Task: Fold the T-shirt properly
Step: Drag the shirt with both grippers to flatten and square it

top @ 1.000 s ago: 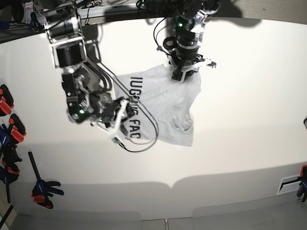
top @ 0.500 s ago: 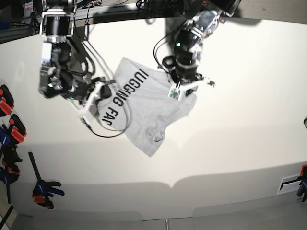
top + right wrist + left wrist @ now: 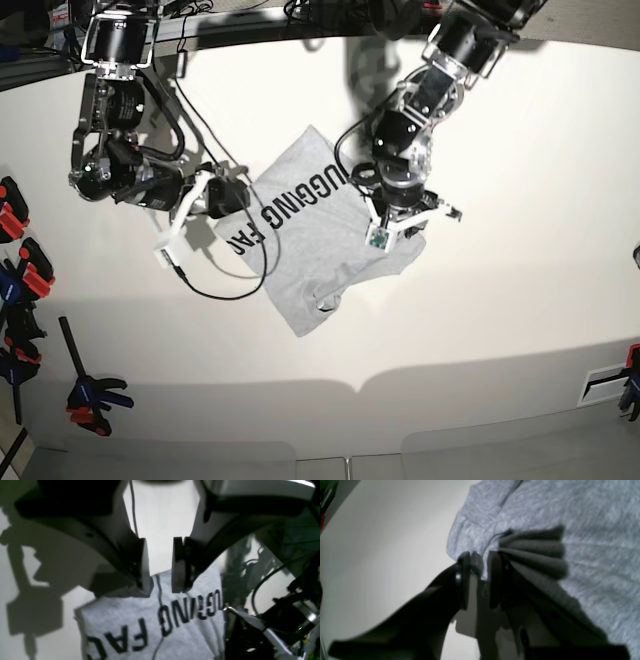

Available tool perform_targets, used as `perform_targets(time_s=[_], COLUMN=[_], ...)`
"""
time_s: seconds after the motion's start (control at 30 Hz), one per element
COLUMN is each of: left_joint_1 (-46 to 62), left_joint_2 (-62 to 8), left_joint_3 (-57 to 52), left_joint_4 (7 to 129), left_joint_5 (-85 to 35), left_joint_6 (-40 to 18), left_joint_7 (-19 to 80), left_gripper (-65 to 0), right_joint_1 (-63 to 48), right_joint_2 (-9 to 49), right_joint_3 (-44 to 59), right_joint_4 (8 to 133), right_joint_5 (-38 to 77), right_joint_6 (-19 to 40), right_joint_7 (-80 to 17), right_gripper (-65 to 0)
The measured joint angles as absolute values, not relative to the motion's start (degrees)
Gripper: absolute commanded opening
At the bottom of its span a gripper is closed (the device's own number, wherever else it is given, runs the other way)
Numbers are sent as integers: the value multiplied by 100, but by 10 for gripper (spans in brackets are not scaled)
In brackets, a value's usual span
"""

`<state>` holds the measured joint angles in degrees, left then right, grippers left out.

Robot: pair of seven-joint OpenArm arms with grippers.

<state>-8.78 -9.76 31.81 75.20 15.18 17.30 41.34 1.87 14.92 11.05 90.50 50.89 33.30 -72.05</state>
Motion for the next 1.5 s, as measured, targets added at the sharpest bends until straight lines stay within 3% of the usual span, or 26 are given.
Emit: perform_targets(time_s=[0.23,0.4,0.6,0.83,1.0,1.13,1.5], left_joint_1=[-1175,-1129,-1225,-473,-204,-281,-320], left_joint_2=[-985,-1017,-969,-875,-856,-915,-1457], left_joint_3=[3170,3170,3170,3166,3175,3162,3155], left_joint_4=[7498,8119,9684,9642,8910,8545,8549], left_joint_5=[1479,1194,397,-447,-576,-333,-379], left_joint_6=[1599,1859,1907,1476,556,548,537], left_joint_7=[4209,4414,4375,4108,3894,3793,3835], left_gripper=[-538,-538,-538,-538,-538,-538,-538], right_joint_1=[261,351,416,897,895,469,93], right_joint_2=[1339,1334,1275,1081,819,554,447], right_joint_3=[1105,1103,1105,1105,1131,1127,1059], right_joint_4=[9050,9017,8414,6879,6877,6947,7502], right_joint_5=[5347,3629,2779,2519,2657,3181,3142], right_joint_6=[3612,3876,3898,3924,3922,3916,3948], right_joint_7=[-6862,-4536,-4348,-4241,-4554,-4372,-4672], right_gripper=[-500,-500,-500,-500,-501,-501,-501])
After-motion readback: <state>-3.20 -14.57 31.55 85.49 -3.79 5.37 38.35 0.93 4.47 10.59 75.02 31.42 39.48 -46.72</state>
